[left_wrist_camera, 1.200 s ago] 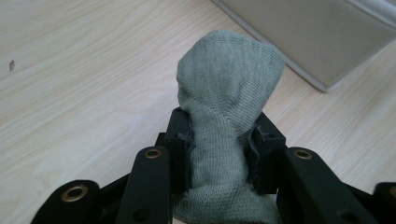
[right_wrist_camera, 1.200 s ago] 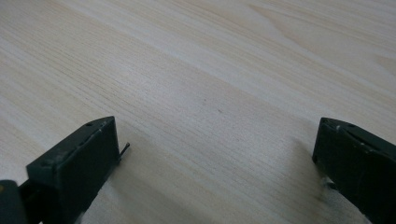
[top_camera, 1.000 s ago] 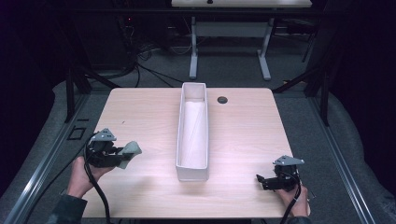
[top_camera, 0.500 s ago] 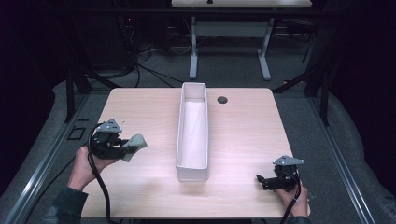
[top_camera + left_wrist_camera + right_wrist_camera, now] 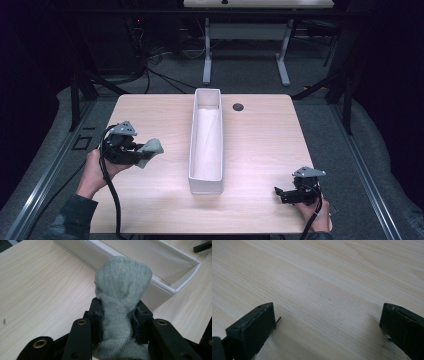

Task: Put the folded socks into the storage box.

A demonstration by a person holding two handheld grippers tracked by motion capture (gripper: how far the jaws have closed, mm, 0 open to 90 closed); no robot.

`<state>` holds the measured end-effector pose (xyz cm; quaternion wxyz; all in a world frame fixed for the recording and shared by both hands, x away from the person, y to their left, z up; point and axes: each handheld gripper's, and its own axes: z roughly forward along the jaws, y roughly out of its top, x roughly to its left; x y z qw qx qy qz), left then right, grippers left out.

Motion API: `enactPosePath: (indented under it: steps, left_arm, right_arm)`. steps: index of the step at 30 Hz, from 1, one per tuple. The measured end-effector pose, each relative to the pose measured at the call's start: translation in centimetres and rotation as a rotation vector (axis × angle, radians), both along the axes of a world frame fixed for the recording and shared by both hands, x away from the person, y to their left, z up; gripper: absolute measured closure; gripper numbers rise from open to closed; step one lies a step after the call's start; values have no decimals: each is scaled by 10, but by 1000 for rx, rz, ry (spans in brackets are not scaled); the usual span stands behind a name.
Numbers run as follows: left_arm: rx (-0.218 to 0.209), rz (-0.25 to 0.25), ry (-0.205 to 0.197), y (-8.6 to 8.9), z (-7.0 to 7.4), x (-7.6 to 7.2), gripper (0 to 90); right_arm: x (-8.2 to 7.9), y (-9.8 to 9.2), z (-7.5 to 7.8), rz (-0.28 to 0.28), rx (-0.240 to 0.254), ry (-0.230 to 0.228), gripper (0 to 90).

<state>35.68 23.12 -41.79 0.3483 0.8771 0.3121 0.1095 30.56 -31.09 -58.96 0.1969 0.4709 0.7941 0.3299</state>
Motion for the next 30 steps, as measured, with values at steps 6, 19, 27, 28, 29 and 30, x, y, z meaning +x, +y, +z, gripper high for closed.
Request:
enactPosePath:
  steps: [6,19,27,28,29,30]
  left_arm:
    - [4,-19,-11,-8,8,2,663]
    - [16,-57,-29,-27,24,8,663]
    - [24,-86,-34,-42,30,11,663]
    - [24,-89,-35,-45,30,11,663]
    - [28,-93,-35,-47,31,12,663]
    - [28,-97,-35,-49,32,12,663]
  right_arm:
    - [0,0,0,0,-1,0,0]
    - [0,0,0,-2,-1,1,0]
    - [0,0,0,-2,1,1,0]
    - [0,0,0,-1,1,1,0]
    - [0,0,0,-1,2,1,0]
    - [0,0,0,-1,1,1,0]
